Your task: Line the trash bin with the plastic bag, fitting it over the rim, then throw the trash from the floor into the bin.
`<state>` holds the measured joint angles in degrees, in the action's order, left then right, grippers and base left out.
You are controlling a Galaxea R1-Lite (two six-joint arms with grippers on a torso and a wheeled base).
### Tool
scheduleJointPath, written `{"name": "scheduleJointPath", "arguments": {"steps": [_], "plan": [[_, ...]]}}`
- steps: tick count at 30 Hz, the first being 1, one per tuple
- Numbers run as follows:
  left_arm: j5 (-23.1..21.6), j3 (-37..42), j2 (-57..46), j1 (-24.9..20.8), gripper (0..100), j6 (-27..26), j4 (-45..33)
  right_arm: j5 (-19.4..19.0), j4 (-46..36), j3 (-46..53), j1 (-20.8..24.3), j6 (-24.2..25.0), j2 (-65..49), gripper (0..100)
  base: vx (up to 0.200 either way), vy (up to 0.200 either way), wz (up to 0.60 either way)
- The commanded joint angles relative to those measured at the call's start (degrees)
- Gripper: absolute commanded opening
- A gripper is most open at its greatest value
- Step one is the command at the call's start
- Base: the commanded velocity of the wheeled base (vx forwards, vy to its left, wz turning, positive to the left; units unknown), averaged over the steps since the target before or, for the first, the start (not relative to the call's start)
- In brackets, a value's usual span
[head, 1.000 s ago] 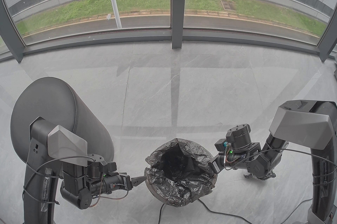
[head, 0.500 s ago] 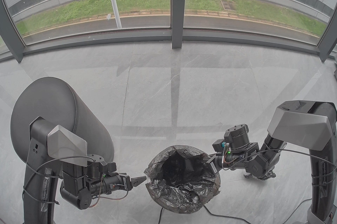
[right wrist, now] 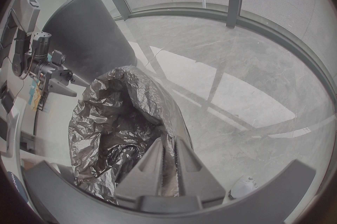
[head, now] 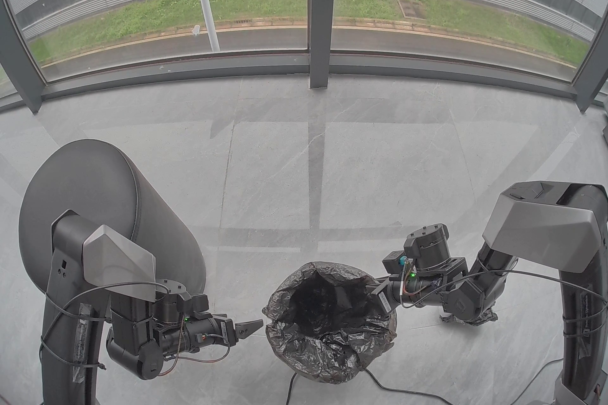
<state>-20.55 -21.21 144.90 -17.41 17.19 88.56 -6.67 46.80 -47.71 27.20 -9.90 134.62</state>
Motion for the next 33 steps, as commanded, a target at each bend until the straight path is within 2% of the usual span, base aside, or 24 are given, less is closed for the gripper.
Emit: {"name": "scheduleJointPath", "arguments": {"steps": [1, 4, 11, 15, 17, 18, 22, 27, 33], "plan": [[0.0, 0.6, -0.1, 0.0, 100, 0.0, 0.0, 1.6, 0.2, -2.5, 0.0, 0.1, 0.1, 0, 0.0, 0.0, 0.0], [0.1, 0.6, -0.2, 0.0, 100, 0.0, 0.0, 4.0, 0.2, -3.9, -0.2, 0.5, -0.1, 0, 0.0, 0.0, 0.0], [0.3, 0.6, -0.2, 0.0, 100, 0.0, 0.0, 4.6, 0.8, -2.9, -0.7, 1.1, -0.9, 0, 0.0, 0.0, 0.0], [0.3, 0.9, -0.7, -0.1, 100, 0.0, 0.0, 7.2, 1.0, -6.1, -1.8, 1.3, -0.5, 0, 0.0, 0.0, 0.0], [0.3, 1.4, -0.8, -0.1, 100, 0.0, 0.0, 8.8, 1.0, -7.9, -2.4, 2.3, 0.0, 0, 0.0, 0.0, 0.0], [0.3, 1.8, -1.1, -0.2, 100, 0.0, 0.0, 9.3, 1.1, -9.5, -2.9, 4.4, 0.8, 0, 0.0, 0.0, 0.0], [0.3, 2.4, -1.7, -0.5, 100, 0.0, 0.0, 9.5, 1.2, -11.7, -3.6, 7.4, 2.5, 0, 0.0, 0.0, 0.0], [0.3, 3.5, -3.3, -0.5, 100, 0.0, 0.0, 10.2, 1.2, -14.8, -4.2, 7.5, 3.6, 0, 0.0, 0.0, 0.0], [0.3, 3.9, -4.2, -0.5, 100, 0.0, 0.0, 10.1, 0.6, -13.4, -4.8, 7.4, 3.7, 0, 0.0, 0.0, 0.0]]}}
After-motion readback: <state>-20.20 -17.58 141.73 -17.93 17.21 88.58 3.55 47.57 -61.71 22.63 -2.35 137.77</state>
